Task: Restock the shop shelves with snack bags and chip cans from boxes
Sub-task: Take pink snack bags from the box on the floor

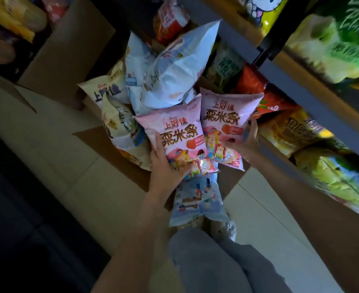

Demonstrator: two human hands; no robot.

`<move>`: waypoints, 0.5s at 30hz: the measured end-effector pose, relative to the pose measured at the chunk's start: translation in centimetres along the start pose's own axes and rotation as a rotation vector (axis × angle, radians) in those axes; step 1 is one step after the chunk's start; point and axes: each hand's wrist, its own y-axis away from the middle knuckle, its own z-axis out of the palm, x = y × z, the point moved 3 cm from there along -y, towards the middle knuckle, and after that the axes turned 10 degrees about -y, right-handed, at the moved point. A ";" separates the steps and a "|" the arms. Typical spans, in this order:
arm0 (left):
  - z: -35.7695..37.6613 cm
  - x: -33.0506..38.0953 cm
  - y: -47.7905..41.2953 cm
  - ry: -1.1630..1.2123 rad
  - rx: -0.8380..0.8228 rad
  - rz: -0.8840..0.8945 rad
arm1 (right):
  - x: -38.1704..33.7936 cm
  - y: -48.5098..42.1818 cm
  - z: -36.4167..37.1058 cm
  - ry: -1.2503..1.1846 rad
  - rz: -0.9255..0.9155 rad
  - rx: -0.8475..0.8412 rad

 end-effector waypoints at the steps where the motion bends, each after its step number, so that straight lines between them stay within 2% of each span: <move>1: 0.2 -0.2 -0.2 0.009 0.034 0.019 | 0.4 -0.3 0.2 -0.011 -0.052 -0.007; 6: 0.7 -1.2 -0.2 0.048 0.114 0.101 | 2.6 -1.0 1.2 0.011 -0.194 -0.050; 11: 0.8 -0.7 0.5 0.074 0.172 0.122 | 1.9 0.8 2.4 0.068 -0.215 0.053; 15: -0.1 0.1 2.1 0.060 0.198 0.119 | -0.2 3.6 2.9 0.234 -0.289 0.142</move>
